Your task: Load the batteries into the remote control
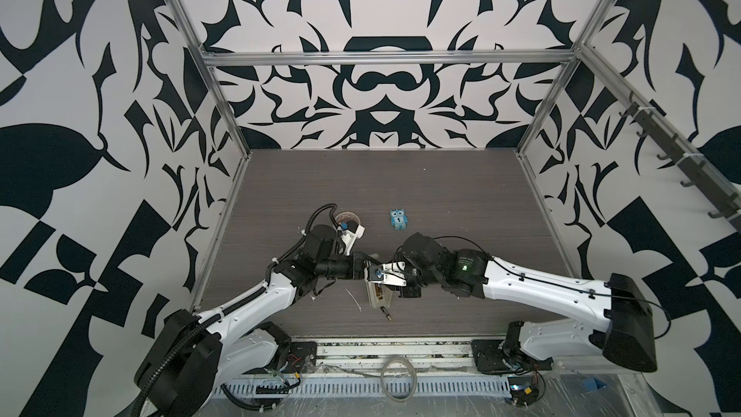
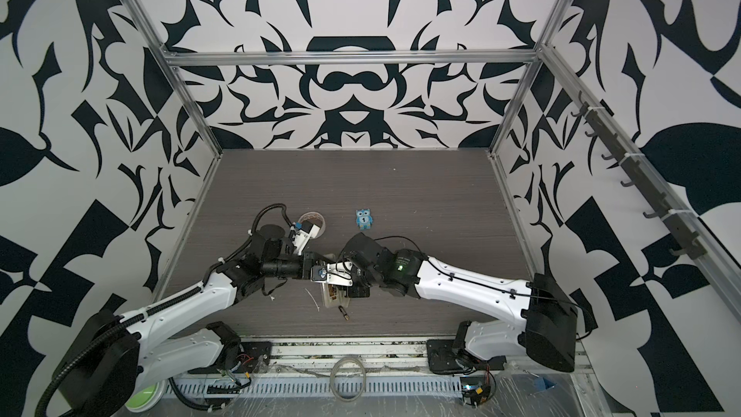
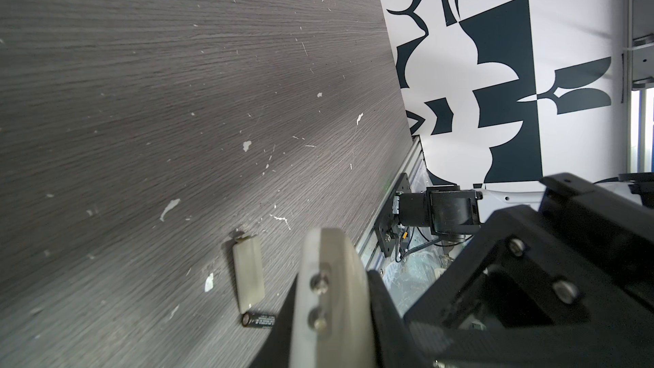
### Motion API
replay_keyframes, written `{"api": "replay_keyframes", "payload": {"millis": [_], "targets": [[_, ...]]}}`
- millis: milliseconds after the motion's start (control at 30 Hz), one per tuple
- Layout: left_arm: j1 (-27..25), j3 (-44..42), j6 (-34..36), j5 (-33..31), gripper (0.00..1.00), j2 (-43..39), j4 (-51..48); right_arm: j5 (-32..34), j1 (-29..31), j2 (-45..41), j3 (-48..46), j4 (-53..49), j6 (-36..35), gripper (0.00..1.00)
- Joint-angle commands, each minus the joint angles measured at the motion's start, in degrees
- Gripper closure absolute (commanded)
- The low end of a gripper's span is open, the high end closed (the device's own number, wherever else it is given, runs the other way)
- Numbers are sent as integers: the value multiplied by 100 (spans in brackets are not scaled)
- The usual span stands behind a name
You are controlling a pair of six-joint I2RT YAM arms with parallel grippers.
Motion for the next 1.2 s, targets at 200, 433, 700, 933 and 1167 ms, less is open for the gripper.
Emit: {"api": "replay_keyframes", "payload": {"millis": [200,433,700,933,1167], "targets": [[-25,158,4,156,100,13,38,125,45,-6,142,130,-95,73],[-25,138,-22,170,100,11,50,97,49,-1,136,143,-91,76],[-29,134,-49,199,100,16,90,86,64,52,135,165,-107,77],[-29,130,-67,227,100,6,138,120,80,96,126,165,-121,77],[-25,130,-85,228,100,-6,151,124,96,133,141,149,-121,78]]}}
